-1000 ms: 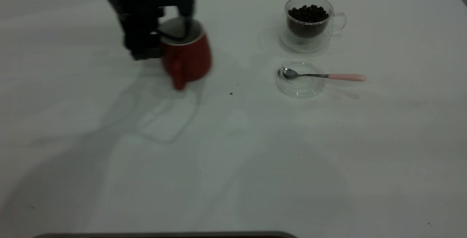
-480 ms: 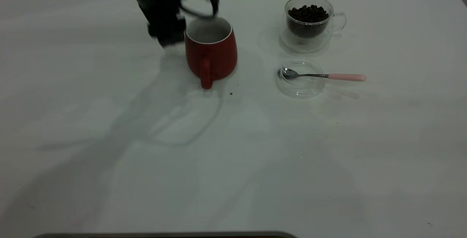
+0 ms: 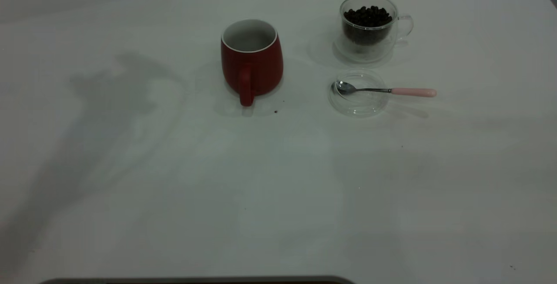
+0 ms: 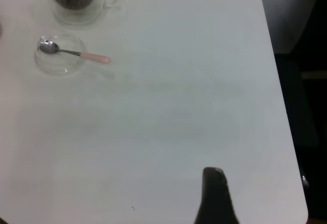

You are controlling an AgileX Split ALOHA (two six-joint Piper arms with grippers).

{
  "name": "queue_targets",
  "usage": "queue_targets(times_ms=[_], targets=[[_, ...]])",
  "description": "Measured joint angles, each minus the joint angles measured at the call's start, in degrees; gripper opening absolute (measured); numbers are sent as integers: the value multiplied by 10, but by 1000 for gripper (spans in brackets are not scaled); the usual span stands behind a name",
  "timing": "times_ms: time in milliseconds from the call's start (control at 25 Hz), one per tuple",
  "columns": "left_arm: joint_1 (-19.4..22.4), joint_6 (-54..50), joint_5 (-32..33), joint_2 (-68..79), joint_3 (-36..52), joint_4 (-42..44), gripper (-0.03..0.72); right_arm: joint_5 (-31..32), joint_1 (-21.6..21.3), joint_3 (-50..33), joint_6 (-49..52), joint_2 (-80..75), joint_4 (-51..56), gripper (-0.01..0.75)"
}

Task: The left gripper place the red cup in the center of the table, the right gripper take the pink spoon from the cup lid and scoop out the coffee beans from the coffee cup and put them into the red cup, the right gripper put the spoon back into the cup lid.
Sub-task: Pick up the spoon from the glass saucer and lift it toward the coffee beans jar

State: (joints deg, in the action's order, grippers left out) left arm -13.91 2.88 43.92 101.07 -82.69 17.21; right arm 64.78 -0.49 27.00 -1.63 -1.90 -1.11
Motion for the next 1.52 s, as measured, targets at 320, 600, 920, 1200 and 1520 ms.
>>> queue_targets(times_ms=[320, 600, 920, 1200, 1520], targets=[[12, -42, 212, -180, 0, -11, 588, 0, 0, 0, 0, 0, 0, 575], [12, -43, 231, -334, 48, -33, 588, 0, 0, 0, 0, 0, 1, 575], [12, -43, 231, -570, 223, -63, 588, 0, 0, 0, 0, 0, 1, 575], [12, -43, 231, -772, 371, -98, 588, 0, 0, 0, 0, 0, 1, 575], [12, 21, 231, -899, 466, -199, 588, 0, 0, 0, 0, 0, 1, 575]])
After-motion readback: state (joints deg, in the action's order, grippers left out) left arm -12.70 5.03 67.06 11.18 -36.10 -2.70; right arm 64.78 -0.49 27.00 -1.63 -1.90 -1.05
